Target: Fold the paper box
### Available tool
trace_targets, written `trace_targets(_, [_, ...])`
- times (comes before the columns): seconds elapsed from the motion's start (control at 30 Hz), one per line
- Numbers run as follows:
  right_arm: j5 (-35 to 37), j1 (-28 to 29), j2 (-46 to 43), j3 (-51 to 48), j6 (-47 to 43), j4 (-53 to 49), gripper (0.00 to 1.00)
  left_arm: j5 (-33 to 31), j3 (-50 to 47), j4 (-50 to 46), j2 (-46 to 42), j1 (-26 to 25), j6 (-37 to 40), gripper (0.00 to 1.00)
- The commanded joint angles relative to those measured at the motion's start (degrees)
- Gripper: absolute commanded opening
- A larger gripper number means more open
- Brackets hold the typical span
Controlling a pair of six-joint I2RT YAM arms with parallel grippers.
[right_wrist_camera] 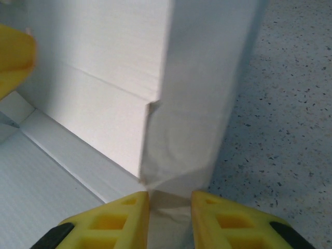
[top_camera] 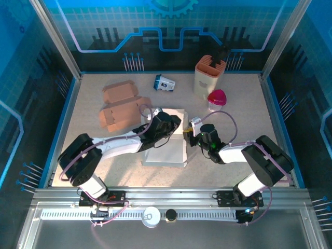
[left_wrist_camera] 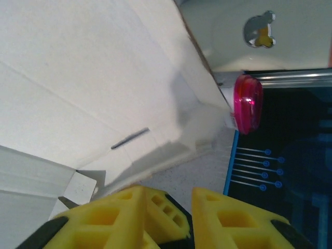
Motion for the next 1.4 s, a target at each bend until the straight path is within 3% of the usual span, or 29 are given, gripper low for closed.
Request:
trace_targets(0.0, [-1.20, -0.17, 1.23, 1.27, 0.36, 0.63, 0.27, -1.98, -0.86, -2.38, -6.02, -0.33, 0.32, 0.39])
trace_targets(0.07, [-1.39, -0.02, 1.85, 1.24, 0.58, 1.14, 0.27, -3.32, -0.68, -3.88, -8.00, -0.59, 0.65, 0.48])
trace_targets(0.2, [-1.22, 0.29, 2.65, 1.39, 0.96, 1.62, 0.27, -5.77, 0.34, -7.72, -9.99, 0.69, -1.22, 0.55])
trace_targets(0.3, [-0.32, -0.15, 2.31, 1.09, 2.61, 1.54, 0.28, -4.19, 4.40, -18.28, -8.93, 4.16, -6.20, 0.47])
trace_targets(0.4, [-2.05, -3.21, -0.63, 1.70, 7.73, -2.62, 0.33, -1.68, 8.19, -28.15, -7.79, 7.52, -8.94, 0.48])
trace_targets(0.5, [-3.24, -5.52, -3.46, 6.22, 14.90, -13.37, 0.45, -3.14, 10.85, -31.88, -7.05, 10.03, -3.11, 0.49])
trace_targets(0.6, [-2.38, -4.72, -3.26, 12.52, 18.84, -23.59, 0.46, -2.95, 16.70, -36.36, -3.56, 14.13, 7.21, 0.52])
trace_targets(0.67, [-3.11, -4.81, -1.69, 16.46, 21.25, -29.00, 0.46, 0.25, 20.42, -39.86, 0.19, 17.02, 10.02, 0.54])
trace_targets(0.77, [-3.66, -5.36, 2.10, 22.94, 24.59, -36.70, 0.47, 4.41, 23.39, -42.55, 4.50, 19.53, 9.90, 0.54])
trace_targets(0.93, [-2.96, -5.62, 7.75, 33.39, 23.92, -47.61, 0.48, 5.87, 25.41, -42.34, 7.71, 19.29, 9.91, 0.54])
trace_targets(1.13, [5.91, -3.17, 15.16, 44.91, 21.99, -63.83, 0.48, 4.68, 24.50, -41.84, 7.99, 19.09, 10.80, 0.54])
trace_targets(1.37, [14.87, -0.17, 21.38, 53.04, 20.31, -70.69, 0.47, 3.21, 23.65, -42.15, 6.47, 18.65, 12.13, 0.54])
